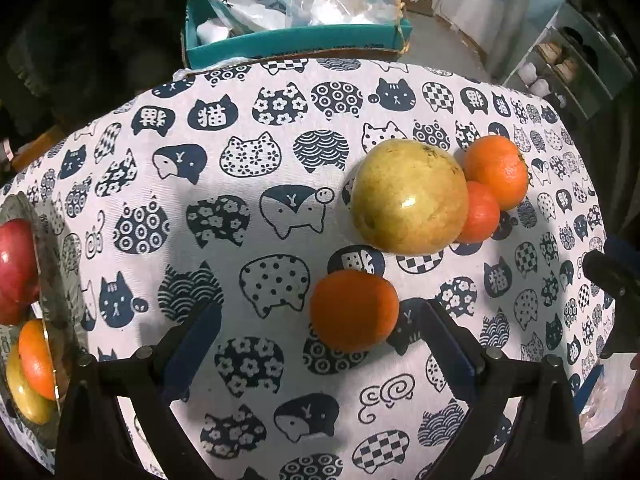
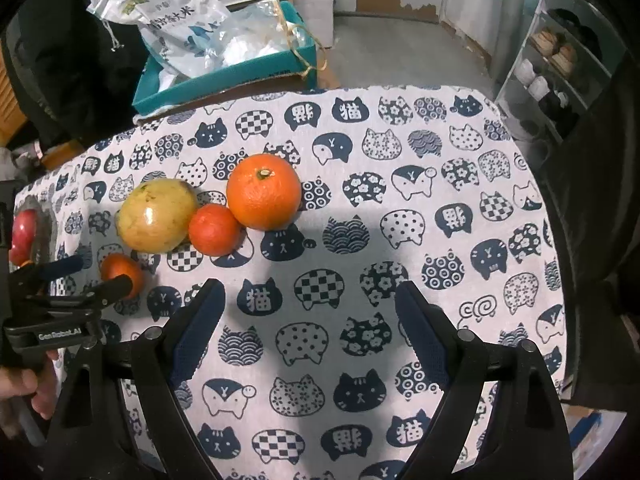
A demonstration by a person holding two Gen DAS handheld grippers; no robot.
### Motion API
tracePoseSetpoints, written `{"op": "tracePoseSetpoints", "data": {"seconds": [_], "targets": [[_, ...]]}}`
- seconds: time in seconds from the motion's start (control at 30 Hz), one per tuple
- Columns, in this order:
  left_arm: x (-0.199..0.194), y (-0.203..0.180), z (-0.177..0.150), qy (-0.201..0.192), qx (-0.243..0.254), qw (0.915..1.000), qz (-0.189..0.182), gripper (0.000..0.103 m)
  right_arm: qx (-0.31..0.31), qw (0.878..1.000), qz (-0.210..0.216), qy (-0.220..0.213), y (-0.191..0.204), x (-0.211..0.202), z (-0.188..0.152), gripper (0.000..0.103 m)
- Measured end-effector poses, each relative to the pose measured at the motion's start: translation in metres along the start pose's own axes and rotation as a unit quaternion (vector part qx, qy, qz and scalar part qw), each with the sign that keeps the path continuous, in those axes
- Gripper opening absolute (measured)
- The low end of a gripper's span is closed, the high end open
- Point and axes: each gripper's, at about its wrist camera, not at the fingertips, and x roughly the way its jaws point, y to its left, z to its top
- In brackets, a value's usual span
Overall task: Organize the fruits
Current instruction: 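Grasp a small orange with the left gripper while the right gripper grasps the large orange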
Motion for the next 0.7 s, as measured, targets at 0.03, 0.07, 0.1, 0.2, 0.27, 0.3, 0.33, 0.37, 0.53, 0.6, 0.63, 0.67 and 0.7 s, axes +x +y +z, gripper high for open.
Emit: {"op": "tracePoseSetpoints", "data": {"seconds": [0.03, 0.07, 0.1, 0.2, 0.27, 0.3, 0.33, 0.37, 0.53, 0.6, 0.63, 0.67, 0.7], "targets": [[0.001, 0.0, 0.0, 0.001, -0.001, 1.0, -0.002, 0.1, 0.002, 1.0, 0.001, 0.001, 0.0, 0.001, 0.001, 0.087], [0.003, 0.0, 0.001, 0.002, -0.002, 1.0, -0.004, 0.098, 0.003, 1.0, 0.003, 0.003, 0.0, 0.003, 0.001, 0.087], [0.004, 0.0, 0.001, 0.003, -0.002, 1.0, -0.006, 0.091, 0.005, 1.0, 0.004, 0.003, 0.0, 0.004, 0.002, 0.087], [0.01, -0.001, 0.001, 0.015, -0.001, 0.9997, -0.017, 0.078, 0.011, 1.0, 0.009, 0.006, 0.0, 0.008, 0.005, 0.087], [0.013, -0.001, 0.0, 0.019, 0.0, 0.9995, -0.025, 0.076, 0.017, 1.0, 0.016, 0.009, 0.0, 0.013, 0.008, 0.087], [0.012, -0.001, 0.0, 0.014, 0.002, 0.9995, -0.027, 0.071, 0.019, 1.0, 0.02, 0.009, 0.001, 0.015, 0.01, 0.087], [0.011, -0.002, 0.0, 0.012, 0.005, 0.9992, -0.038, 0.066, 0.02, 0.999, 0.025, 0.009, 0.001, 0.018, 0.013, 0.087], [0.01, -0.002, 0.0, 0.013, 0.005, 0.9986, -0.05, 0.055, 0.022, 0.999, 0.028, 0.01, 0.002, 0.021, 0.015, 0.087], [0.003, -0.003, -0.001, -0.001, 0.015, 0.9994, -0.031, 0.047, 0.029, 0.998, 0.048, 0.011, 0.006, 0.038, 0.036, 0.087], [0.001, 0.001, 0.0, -0.007, 0.005, 0.9995, -0.031, 0.047, 0.03, 0.998, 0.051, 0.013, 0.008, 0.044, 0.044, 0.087], [-0.001, 0.005, 0.001, -0.009, -0.002, 0.9994, -0.033, 0.047, 0.027, 0.998, 0.051, 0.014, 0.01, 0.049, 0.049, 0.087], [-0.003, 0.009, 0.002, -0.013, -0.008, 0.9993, -0.034, 0.046, 0.025, 0.998, 0.051, 0.014, 0.012, 0.052, 0.051, 0.087], [-0.004, 0.012, 0.003, -0.017, -0.011, 0.9992, -0.033, 0.046, 0.024, 0.998, 0.05, 0.016, 0.013, 0.055, 0.055, 0.087]]}}
